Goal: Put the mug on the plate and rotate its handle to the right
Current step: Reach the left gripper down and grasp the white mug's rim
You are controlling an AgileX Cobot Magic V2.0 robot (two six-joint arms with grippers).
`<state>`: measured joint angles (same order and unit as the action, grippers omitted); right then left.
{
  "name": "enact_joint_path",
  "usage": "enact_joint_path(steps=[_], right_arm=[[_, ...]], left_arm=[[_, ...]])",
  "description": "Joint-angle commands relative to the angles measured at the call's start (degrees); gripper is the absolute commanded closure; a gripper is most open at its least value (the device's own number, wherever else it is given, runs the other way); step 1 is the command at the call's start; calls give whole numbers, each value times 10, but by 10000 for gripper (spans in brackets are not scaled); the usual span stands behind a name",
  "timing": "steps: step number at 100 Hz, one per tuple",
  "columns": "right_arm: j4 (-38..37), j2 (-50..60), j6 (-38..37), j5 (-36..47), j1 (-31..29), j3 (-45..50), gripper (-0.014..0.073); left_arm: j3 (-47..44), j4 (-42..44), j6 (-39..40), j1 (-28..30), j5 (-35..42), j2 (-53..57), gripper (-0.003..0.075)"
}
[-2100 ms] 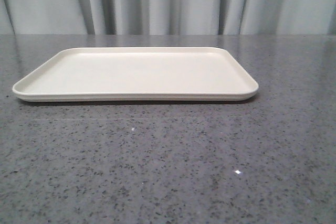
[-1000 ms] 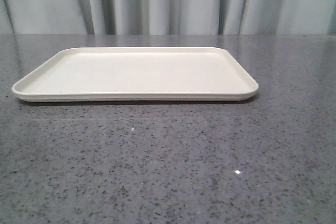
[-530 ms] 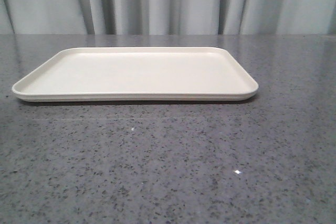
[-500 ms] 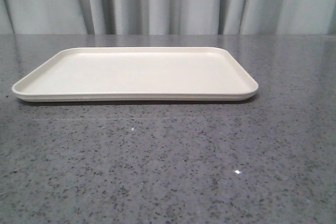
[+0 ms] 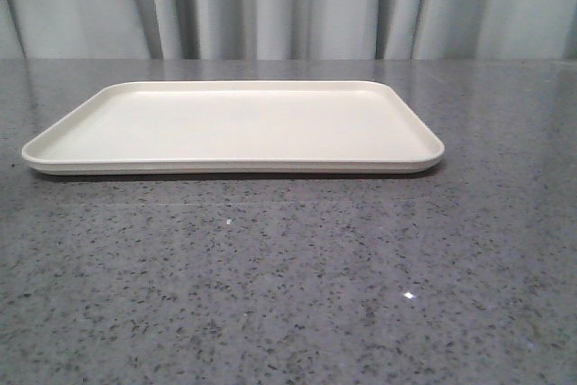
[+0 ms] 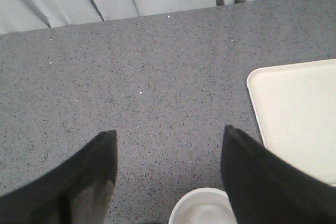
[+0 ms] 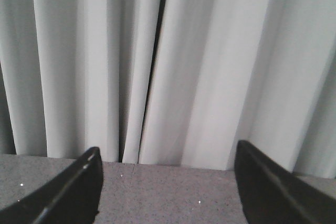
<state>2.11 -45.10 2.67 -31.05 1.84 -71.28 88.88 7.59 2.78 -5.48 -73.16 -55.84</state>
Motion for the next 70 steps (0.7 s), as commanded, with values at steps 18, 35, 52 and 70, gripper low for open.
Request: enact_joint_path(steps=[18, 35, 52, 70], right_arm=[[-3, -38, 7, 29, -2, -23, 62], [-3, -38, 7, 31, -2, -23, 62], [-3, -38, 9, 31, -2, -23, 62], [-3, -38, 9, 29, -2, -23, 62]], left_arm=[[-68, 5, 0, 2, 7, -3, 290], [-140, 5, 0, 2, 7, -3, 290], [-204, 23, 0, 2, 7, -4, 290], [-237, 44, 0, 2, 7, -4, 290]])
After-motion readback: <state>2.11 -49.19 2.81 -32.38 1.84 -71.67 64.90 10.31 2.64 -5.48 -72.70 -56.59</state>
